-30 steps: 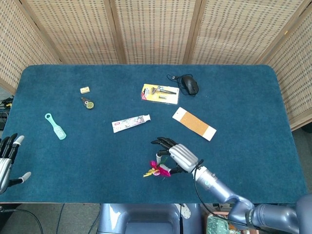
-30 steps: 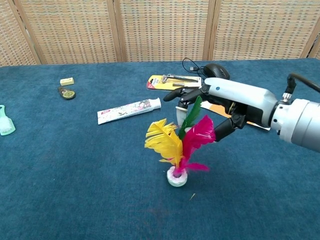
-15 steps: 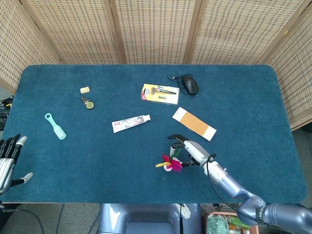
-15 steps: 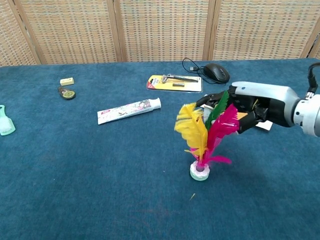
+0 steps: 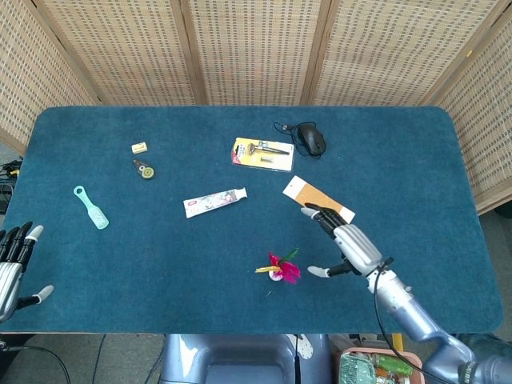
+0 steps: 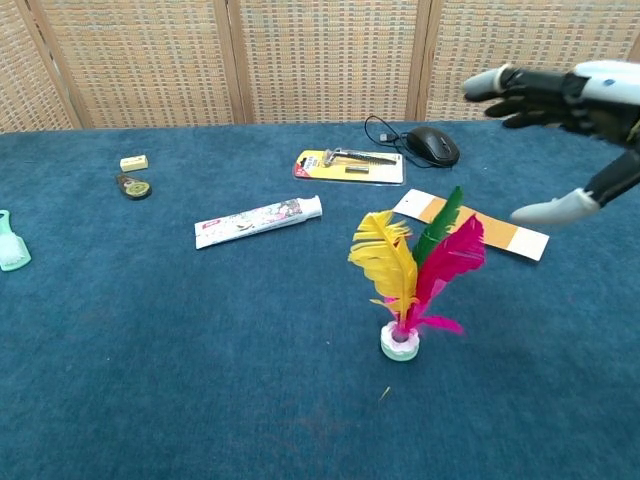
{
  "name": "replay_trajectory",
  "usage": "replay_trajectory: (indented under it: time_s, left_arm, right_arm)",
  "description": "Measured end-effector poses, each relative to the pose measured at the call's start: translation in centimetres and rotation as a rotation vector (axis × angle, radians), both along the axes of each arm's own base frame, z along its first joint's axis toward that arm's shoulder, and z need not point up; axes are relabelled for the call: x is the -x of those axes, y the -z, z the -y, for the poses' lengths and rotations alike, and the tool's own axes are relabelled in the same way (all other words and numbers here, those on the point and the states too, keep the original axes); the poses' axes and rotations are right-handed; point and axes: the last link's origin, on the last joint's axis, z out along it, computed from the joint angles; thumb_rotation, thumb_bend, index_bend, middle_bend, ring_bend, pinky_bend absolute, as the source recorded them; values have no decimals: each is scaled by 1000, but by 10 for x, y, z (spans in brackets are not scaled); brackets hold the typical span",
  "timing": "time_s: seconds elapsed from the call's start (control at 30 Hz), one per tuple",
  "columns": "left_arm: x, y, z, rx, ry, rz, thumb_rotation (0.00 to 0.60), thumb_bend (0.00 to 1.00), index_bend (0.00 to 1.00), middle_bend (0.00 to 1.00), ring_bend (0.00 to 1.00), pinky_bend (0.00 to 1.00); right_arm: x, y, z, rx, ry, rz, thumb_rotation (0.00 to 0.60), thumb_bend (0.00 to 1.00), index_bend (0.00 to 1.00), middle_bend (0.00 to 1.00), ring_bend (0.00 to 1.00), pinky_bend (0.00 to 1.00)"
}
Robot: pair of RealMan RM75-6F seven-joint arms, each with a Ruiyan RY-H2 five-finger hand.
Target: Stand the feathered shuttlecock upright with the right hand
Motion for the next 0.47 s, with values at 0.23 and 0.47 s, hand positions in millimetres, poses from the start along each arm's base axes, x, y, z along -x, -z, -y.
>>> replay_trajectory:
  time_s: [0.23, 0.47]
  left_arm:
    - [-1, -6, 7, -29, 28, 15, 600, 0, 0, 0, 0, 0]
    - [-1, -10, 11, -50, 50, 18, 600, 0, 0, 0, 0, 0]
  right_arm:
    - [46, -59, -41, 362, 34, -238, 600, 0, 0, 0, 0, 0]
    - [94, -85, -80, 561, 117, -395, 600, 0, 0, 0, 0, 0]
